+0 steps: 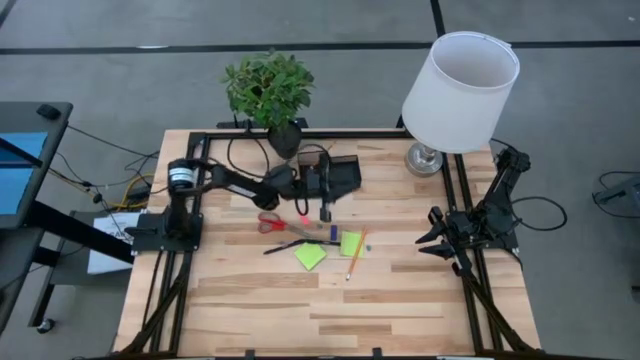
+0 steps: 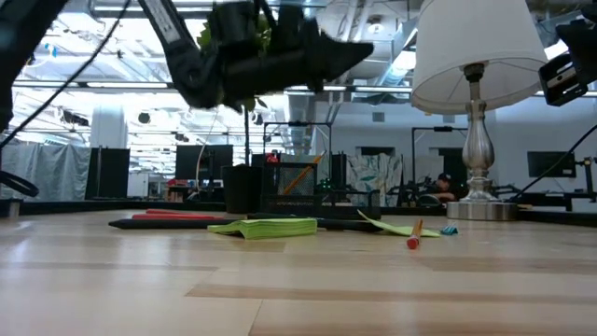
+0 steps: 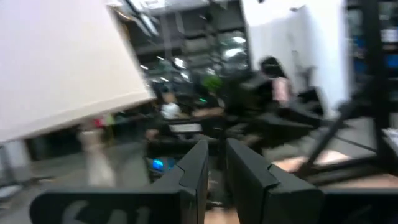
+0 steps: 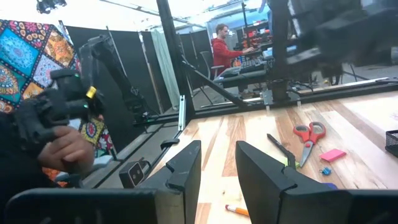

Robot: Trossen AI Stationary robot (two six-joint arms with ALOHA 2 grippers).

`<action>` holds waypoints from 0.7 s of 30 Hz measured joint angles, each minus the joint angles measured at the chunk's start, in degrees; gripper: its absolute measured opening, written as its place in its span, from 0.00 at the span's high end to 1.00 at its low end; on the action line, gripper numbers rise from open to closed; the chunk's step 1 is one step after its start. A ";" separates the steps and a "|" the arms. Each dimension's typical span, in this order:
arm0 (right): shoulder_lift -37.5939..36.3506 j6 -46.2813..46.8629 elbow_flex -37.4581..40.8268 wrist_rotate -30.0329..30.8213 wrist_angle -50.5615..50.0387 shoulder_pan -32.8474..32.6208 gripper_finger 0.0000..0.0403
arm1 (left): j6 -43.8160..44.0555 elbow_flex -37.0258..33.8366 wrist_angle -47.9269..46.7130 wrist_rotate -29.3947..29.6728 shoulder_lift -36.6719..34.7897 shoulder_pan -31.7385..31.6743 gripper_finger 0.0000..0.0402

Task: Pick and place office supplies into organizer
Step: Put the orange pencil into the desk organizer

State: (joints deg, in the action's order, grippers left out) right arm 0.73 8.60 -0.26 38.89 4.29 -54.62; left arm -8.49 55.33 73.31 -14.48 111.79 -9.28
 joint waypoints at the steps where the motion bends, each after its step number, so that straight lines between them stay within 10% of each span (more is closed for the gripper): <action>1: 0.00 0.01 0.00 0.00 0.00 -0.01 0.76 | 0.02 0.00 -3.46 -0.22 -1.46 0.76 0.87; 10: 0.00 0.02 -0.02 0.00 0.00 0.01 0.76 | 1.91 0.00 -36.62 0.21 -12.37 6.23 0.87; 21: 0.00 0.01 0.01 0.00 0.01 0.00 0.76 | 11.79 -0.04 -52.10 4.25 -13.30 11.53 0.87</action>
State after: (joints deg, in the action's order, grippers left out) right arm 0.73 8.61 -0.25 38.89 4.30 -54.62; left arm 3.29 55.29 21.21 -10.22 98.49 2.25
